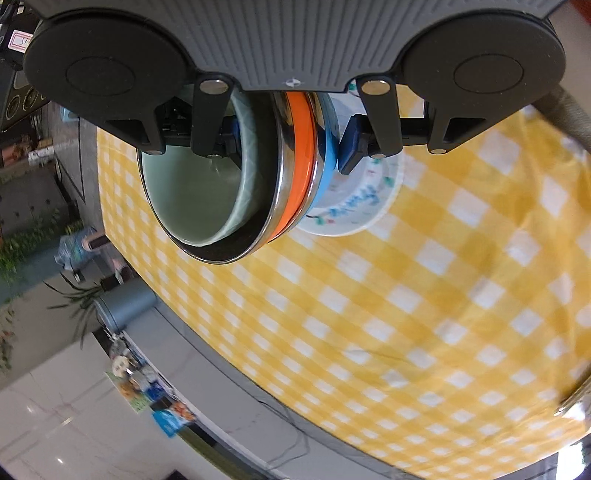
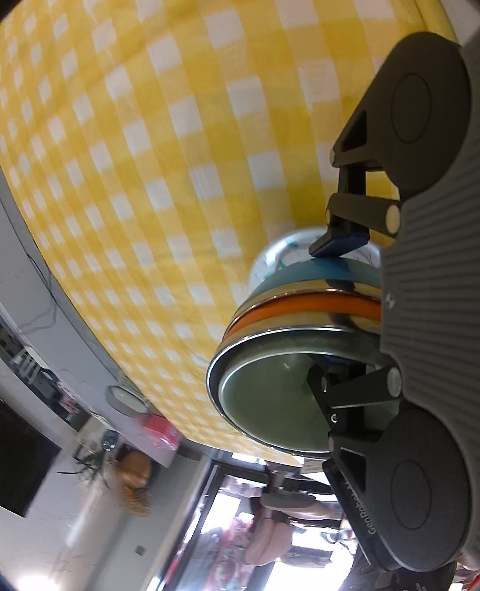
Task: Organize plates and bowls
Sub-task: 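Lift the bowl stack with both grippers and lower it onto the plate stack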
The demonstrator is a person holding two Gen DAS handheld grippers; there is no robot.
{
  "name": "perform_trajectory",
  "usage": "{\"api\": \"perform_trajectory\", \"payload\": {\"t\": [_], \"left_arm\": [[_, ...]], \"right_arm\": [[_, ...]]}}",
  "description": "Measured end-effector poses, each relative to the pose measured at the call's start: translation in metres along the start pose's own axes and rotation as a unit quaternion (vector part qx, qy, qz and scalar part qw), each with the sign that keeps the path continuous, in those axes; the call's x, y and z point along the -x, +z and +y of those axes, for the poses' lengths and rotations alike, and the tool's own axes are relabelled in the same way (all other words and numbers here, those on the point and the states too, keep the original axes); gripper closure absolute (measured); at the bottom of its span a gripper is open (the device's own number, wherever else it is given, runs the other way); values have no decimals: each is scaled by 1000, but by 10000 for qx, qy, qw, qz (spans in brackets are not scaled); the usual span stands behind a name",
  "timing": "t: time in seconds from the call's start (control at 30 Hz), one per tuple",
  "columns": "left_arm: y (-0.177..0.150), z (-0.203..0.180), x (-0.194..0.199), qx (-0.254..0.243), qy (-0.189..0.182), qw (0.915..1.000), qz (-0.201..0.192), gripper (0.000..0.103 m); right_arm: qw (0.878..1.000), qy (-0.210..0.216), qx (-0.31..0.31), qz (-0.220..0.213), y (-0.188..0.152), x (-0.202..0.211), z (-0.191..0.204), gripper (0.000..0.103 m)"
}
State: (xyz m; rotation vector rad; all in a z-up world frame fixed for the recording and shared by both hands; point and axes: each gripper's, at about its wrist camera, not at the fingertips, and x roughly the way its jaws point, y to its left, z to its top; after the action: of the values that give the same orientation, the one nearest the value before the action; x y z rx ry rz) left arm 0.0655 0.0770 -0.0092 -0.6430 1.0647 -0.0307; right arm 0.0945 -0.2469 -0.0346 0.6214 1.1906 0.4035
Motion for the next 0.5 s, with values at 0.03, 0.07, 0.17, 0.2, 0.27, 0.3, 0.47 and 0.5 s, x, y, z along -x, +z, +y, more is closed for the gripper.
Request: {"api": "perform_trajectory", "payload": {"t": [0.03,0.07,0.17,0.2,0.27,0.3,0.47,0.5], "left_arm": [[1,4,-1,28,19,10000,2,48],[2,7,-2,65,29,10000,16,48],[6,15,-7,122,-8,9999,67,48],[7,16,-8,127,-27,9999,80,48],[9,18,-11,126,-53,9999,106,48],[9,18,-12,119,-58,9998,118,48],[10,19,-18,129,-20,9997,194,48],[10,19,-19,136,3,9997,214,48]], "right_arm": [[10000,-4,8,43,0,-5,2,53],[10000,-9,11,73,-1,-8,3,53],[9999,-69,23,132,0,-17,6,53],[9999,-92,36,134,1,-18,7,53],[9998,-130,36,130,3,-20,7,53],[9998,-144,32,125,4,-20,8,53],[9997,-182,-23,172,8,-27,6,53],[9996,-179,-40,197,8,-28,5,53]]}}
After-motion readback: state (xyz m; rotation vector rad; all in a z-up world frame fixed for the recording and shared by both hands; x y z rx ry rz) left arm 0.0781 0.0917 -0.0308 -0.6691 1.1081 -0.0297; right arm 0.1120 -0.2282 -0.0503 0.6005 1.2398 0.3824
